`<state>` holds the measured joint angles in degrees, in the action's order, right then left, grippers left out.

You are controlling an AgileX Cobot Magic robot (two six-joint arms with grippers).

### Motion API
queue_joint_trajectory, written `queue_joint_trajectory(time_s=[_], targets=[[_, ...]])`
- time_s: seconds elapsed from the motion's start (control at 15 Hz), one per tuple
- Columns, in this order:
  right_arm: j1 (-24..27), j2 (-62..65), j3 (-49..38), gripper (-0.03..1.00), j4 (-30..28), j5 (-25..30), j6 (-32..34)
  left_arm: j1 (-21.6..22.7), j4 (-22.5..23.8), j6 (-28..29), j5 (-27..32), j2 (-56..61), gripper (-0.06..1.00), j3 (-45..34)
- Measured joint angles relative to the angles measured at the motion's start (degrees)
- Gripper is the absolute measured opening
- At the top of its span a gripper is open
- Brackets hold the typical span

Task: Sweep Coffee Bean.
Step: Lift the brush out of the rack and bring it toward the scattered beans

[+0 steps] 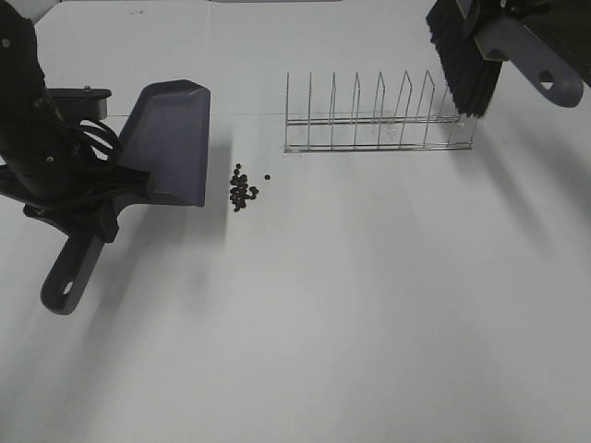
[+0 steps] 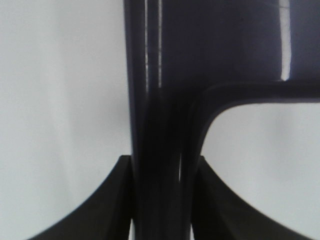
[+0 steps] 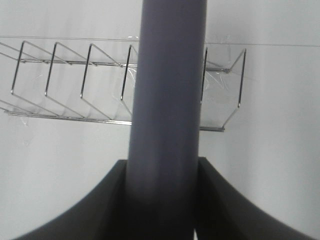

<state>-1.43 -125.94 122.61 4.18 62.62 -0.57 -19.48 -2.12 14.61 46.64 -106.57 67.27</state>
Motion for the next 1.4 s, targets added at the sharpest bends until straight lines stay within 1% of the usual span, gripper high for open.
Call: queue_joint_trajectory(time_s=[0.33,0.47,0.53,0.67,0.8,0.87,1.0,1.13,1.27,1.33,1.4], targets=[[-0.1,4.4,0.0,0.36,-2.9,7.4,1.4,0.0,0.0,-0.9,2.3,0.0,0.27,-0.1],[-1.1,4.5,0.0,0.36,-6.6,7.6,1.5,0.0,0.3,-0.3,4.6,-0.3,0.27,-0.2],[-2.7,4.5,0.0,0.36,-9.7,8.0,1.7,0.0,2.8,2.1,7.7,-1.7,0.27,-0.5],[-5.0,4.5,-0.1,0.36,-11.1,8.0,1.9,0.0,4.4,3.4,7.7,-3.6,0.27,-0.5],[-7.5,4.5,-0.2,0.36,-12.4,8.1,2.9,0.0,4.3,3.6,7.0,-5.3,0.27,-0.5],[-9.2,4.5,-0.9,0.36,-14.6,7.9,4.2,-0.2,4.1,3.7,6.2,-6.6,0.27,-0.5],[-12.5,4.5,-3.8,0.36,-20.2,7.8,8.0,-0.9,4.0,3.8,3.6,-8.7,0.27,-0.5],[-15.9,4.5,-8.7,0.36,-24.4,7.8,11.1,-2.8,3.7,4.0,1.8,-10.1,0.27,-0.5],[-19.7,4.5,-14.3,0.36,-25.9,7.6,13.7,-3.3,3.4,4.0,0.7,-10.9,0.27,-0.5],[-20.7,4.5,-15.9,0.36,-26.4,7.2,14.7,-3.3,3.4,4.0,0.5,-11.0,0.26,-0.5],[-24.1,3.9,-20.9,0.36,-29.7,4.2,18.6,-3.3,3.4,4.0,0.3,-11.3,0.27,-0.5]])
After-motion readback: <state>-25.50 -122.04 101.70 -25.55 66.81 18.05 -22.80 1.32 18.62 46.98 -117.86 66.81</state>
